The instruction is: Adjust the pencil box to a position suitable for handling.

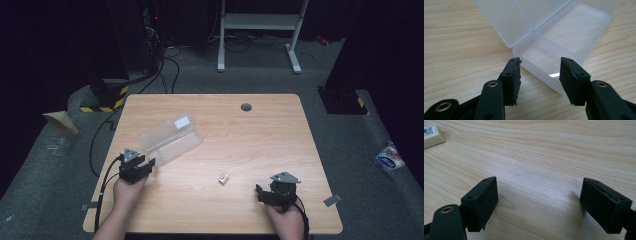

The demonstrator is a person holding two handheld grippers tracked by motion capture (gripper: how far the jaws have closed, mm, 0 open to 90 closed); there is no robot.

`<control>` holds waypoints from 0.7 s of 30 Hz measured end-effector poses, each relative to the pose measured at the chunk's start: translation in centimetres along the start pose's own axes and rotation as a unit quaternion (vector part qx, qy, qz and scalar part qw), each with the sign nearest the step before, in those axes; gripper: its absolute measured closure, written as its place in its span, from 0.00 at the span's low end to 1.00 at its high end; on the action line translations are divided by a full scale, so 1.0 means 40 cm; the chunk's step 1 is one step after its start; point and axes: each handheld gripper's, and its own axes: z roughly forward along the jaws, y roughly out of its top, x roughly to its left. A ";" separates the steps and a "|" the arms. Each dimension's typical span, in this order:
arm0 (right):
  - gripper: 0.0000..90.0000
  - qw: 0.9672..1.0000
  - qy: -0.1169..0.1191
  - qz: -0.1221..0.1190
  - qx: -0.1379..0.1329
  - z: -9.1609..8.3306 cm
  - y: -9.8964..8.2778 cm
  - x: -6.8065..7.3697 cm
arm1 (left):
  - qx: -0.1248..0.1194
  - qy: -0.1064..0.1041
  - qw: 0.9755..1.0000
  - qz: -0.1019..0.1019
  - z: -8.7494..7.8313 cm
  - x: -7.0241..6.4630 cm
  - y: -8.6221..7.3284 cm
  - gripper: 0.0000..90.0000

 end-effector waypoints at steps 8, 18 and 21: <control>0.16 1.000 0.001 0.000 0.000 0.000 0.000 0.000 | 0.001 0.005 1.000 0.003 -0.002 0.000 -0.001 0.65; 0.17 1.000 0.002 -0.001 0.000 -0.001 0.000 0.000 | 0.008 0.002 1.000 0.017 -0.007 -0.004 -0.004 0.71; 0.17 1.000 0.002 -0.003 -0.001 0.000 0.000 0.000 | 0.008 0.001 1.000 0.020 -0.009 -0.005 -0.004 0.71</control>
